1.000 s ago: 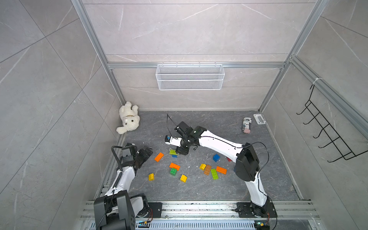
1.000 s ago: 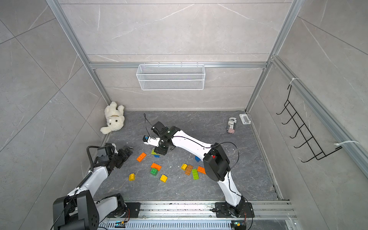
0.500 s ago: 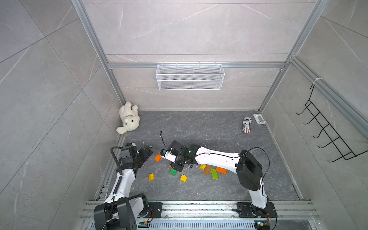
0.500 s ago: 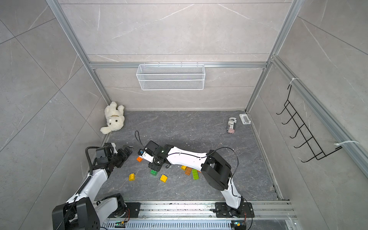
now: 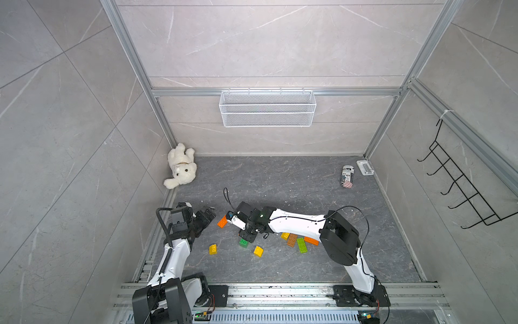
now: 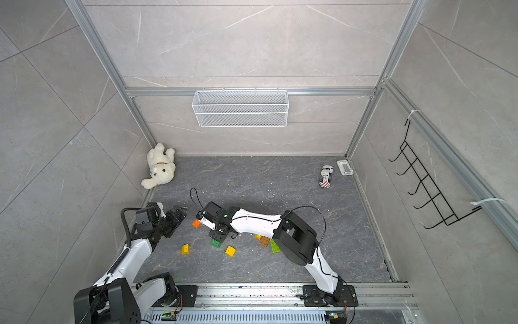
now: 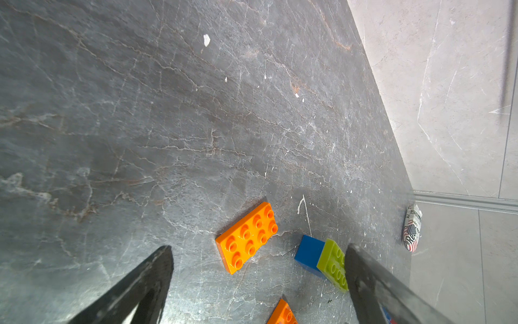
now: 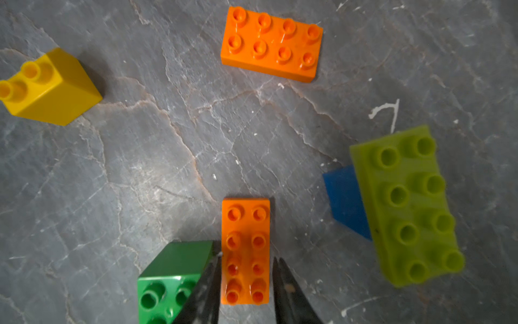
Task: Assemble a fork with lego
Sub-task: Pick up the lego brick from the center of the board.
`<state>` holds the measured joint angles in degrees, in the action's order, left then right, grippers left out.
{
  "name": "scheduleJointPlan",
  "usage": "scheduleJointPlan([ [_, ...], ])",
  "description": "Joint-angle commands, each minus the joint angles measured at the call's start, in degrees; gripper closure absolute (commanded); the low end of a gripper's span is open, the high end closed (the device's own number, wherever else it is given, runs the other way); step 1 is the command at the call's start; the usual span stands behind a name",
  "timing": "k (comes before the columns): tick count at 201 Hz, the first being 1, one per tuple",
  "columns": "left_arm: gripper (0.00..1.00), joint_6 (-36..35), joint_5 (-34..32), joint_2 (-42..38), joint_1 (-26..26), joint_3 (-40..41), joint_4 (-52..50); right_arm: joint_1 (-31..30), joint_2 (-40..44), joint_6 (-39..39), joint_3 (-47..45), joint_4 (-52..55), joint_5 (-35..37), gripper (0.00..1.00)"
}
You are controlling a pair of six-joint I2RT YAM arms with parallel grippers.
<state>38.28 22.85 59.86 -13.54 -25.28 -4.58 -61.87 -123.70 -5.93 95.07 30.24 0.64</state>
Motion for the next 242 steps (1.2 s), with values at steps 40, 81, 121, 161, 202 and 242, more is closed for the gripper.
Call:
scheduleJointPlan([
  [40, 0.02, 0.7, 1.5, -1.2, -0.3, 0.3, 0.8, -0.8, -4.6, 0.6, 5.1, 2.7, -1.4, 0.57],
  [81, 0.02, 0.7, 1.4, -1.3, -0.3, 0.3, 0.8, -1.2, -6.7, 1.0, 6.1, 3.8, -1.1, 0.57],
  [121, 0.02, 0.6, 1.4, -1.2, -0.3, 0.4, 0.7, -1.3, -7.7, -0.1, 6.4, 4.6, 0.4, 0.63],
  [161, 0.02, 0.6, 1.3, -1.1, -0.3, 0.2, 0.5, -1.4, -5.6, -4.9, 4.5, 3.8, 1.4, 0.72],
  [202, 0.02, 0.3, 1.3, -0.8, -0.3, 0.0, 0.3, 1.0, 0.2, -12.4, -0.9, 2.4, -1.1, 0.74],
  [242, 0.02, 0.3, 1.3, -0.7, -0.3, -0.1, 0.1, 4.1, 3.2, -16.4, -4.3, 3.4, -3.0, 0.72],
])
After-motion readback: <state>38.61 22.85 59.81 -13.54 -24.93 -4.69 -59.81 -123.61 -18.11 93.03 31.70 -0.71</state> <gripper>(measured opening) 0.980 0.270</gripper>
